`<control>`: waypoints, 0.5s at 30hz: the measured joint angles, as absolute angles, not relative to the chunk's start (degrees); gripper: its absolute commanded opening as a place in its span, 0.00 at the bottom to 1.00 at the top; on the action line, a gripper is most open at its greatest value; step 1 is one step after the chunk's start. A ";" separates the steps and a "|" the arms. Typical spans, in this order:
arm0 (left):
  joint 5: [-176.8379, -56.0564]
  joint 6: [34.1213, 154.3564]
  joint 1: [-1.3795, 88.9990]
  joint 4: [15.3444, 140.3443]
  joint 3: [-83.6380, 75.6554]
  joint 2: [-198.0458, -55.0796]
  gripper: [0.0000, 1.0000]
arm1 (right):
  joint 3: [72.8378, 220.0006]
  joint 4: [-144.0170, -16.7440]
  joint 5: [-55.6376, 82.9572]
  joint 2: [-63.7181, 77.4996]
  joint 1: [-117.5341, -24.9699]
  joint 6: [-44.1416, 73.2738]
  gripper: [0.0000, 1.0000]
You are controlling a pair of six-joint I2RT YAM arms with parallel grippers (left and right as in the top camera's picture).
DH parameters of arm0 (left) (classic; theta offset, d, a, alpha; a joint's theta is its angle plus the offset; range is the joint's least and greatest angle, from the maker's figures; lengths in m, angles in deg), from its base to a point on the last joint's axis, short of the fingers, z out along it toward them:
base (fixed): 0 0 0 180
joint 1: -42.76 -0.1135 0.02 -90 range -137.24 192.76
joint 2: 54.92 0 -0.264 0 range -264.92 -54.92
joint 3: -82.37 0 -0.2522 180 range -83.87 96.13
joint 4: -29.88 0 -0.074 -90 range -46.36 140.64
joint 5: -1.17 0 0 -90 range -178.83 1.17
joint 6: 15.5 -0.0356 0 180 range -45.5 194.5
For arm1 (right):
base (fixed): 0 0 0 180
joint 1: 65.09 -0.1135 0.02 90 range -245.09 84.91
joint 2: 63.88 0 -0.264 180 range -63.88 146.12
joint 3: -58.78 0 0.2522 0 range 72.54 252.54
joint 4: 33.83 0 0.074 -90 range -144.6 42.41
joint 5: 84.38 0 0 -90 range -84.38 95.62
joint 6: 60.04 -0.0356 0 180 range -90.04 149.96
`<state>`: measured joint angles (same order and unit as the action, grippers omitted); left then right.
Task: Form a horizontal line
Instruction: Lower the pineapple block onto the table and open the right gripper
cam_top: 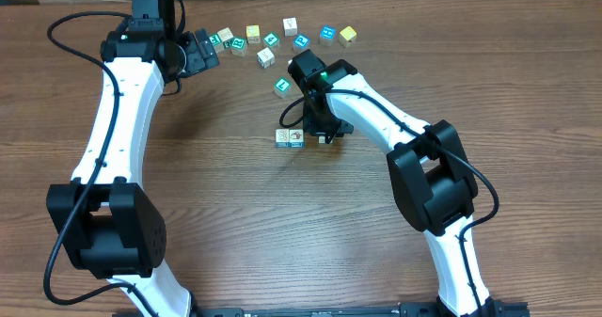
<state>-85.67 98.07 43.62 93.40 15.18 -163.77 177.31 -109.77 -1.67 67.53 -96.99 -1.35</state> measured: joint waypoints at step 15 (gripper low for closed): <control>-85.65 98.07 43.62 93.37 15.18 -163.77 1.00 | 177.31 -108.57 0.88 67.53 -96.99 -1.39 0.31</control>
